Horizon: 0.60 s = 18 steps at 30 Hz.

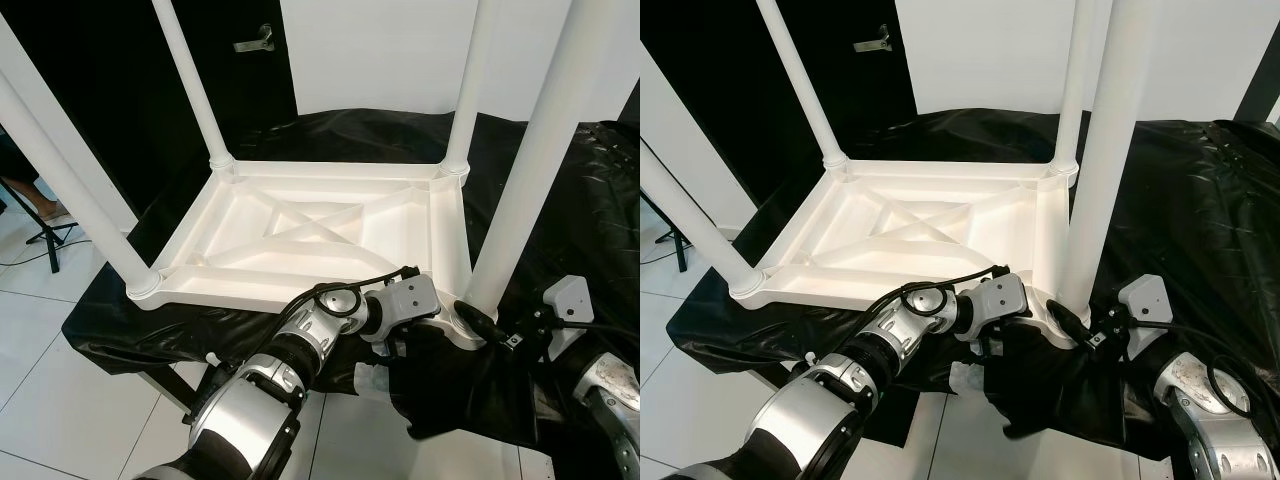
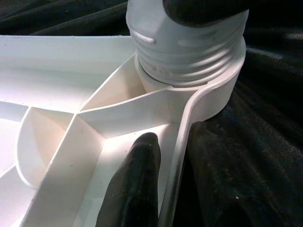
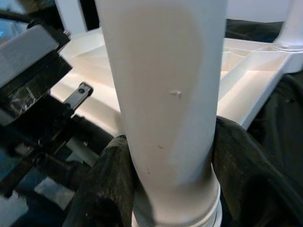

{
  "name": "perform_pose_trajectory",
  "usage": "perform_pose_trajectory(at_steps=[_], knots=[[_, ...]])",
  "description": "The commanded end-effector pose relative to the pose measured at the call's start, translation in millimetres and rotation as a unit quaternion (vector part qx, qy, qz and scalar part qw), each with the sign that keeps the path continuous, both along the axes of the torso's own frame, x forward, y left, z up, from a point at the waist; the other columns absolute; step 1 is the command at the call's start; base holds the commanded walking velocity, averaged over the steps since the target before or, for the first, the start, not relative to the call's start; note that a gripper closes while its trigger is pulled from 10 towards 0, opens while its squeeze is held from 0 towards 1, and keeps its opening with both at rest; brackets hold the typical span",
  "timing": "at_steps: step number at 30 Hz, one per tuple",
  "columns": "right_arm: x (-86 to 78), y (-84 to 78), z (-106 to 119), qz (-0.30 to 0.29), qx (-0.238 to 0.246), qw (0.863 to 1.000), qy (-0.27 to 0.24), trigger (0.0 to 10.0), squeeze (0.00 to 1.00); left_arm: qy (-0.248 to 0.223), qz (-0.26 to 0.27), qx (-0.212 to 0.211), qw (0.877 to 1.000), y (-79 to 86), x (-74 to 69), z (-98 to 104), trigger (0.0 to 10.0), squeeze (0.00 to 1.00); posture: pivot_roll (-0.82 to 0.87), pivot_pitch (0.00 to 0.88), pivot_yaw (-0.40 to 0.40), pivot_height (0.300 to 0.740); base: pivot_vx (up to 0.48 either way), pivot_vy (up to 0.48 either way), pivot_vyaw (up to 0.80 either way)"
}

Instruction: Building children table

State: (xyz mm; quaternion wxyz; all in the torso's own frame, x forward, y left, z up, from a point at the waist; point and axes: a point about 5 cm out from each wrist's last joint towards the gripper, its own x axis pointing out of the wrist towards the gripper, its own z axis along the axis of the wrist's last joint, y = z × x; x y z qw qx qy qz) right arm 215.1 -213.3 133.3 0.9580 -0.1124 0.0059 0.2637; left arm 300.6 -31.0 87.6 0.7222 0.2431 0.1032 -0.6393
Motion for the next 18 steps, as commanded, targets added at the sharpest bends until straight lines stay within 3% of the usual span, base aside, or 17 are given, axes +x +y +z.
perform_pose_trajectory(at_steps=[1, 2, 3, 4, 5, 7, 8, 9, 13, 18], knots=[[-7.5, 14.1, -15, 0.013, 0.017, 0.999, 0.042, 0.0, 0.00, -0.010, 0.147, 0.060, 0.987, 10.5, -9.9, -44, 10.0, 0.00, 0.01, 0.000, 0.083, 0.740, 0.000, 0.000, 0.00], [-7.5, 14.1, -15, 0.013, 0.017, 0.999, 0.042, 0.0, 0.00, -0.010, 0.147, 0.060, 0.987, 10.5, -9.9, -44, 10.0, 0.00, 0.01, 0.000, 0.083, 0.740, 0.000, 0.000, 0.00], [-9.7, 22.3, -19, -0.044, 0.040, 0.998, 0.025, 0.0, 0.00, -0.010, 0.146, 0.060, 0.987, 11.0, -10.1, -45, 10.0, 0.00, 0.02, 0.000, 0.086, 0.740, 0.000, 0.000, 0.00], [-9.7, 22.3, -19, -0.044, 0.040, 0.998, 0.025, 0.0, 0.00, -0.010, 0.146, 0.060, 0.987, 11.0, -10.1, -45, 10.0, 0.00, 0.02, 0.000, 0.086, 0.740, 0.000, 0.000, 0.00], [-11.5, 27.0, -20, -0.094, 0.056, 0.994, 0.009, 0.0, 0.00, -0.010, 0.145, 0.061, 0.987, 11.4, -10.3, -45, 10.0, 0.00, 0.02, 0.000, 0.085, 0.740, 0.000, 0.000, 0.00], [-16.0, 24.6, -20, -0.213, 0.074, 0.974, -0.032, 0.0, 0.00, -0.010, 0.145, 0.062, 0.987, 12.7, -9.9, -45, 10.0, 0.00, 0.02, 0.000, 0.089, 0.740, 0.000, 0.000, 0.00], [-16.0, 24.6, -20, -0.213, 0.074, 0.974, -0.032, 0.0, 0.00, -0.010, 0.145, 0.062, 0.987, 12.7, -9.9, -45, 10.0, 0.00, 0.02, 0.000, 0.089, 0.740, 0.000, 0.000, 0.00], [-17.9, 17.6, -19, -0.269, 0.076, 0.959, -0.051, 0.0, 0.00, -0.010, 0.146, 0.063, 0.987, 13.7, -9.6, -45, 10.0, 0.00, 0.02, 0.000, 0.092, 0.740, 0.000, 0.000, 0.00], [-18.1, 9.3, -16, -0.312, 0.078, 0.945, -0.065, 0.0, 0.00, -0.010, 0.145, 0.064, 0.987, 14.1, -9.9, -46, 10.0, 0.00, 0.02, 0.000, 0.091, 0.740, 0.000, 0.000, 0.00], [-19.1, 8.7, -14, -0.332, 0.077, 0.937, -0.073, 0.0, 0.00, -0.009, 0.144, 0.063, 0.987, 13.1, -10.4, -46, 10.0, 0.00, 0.02, 0.000, 0.090, 0.740, 0.000, 0.000, 0.00]])
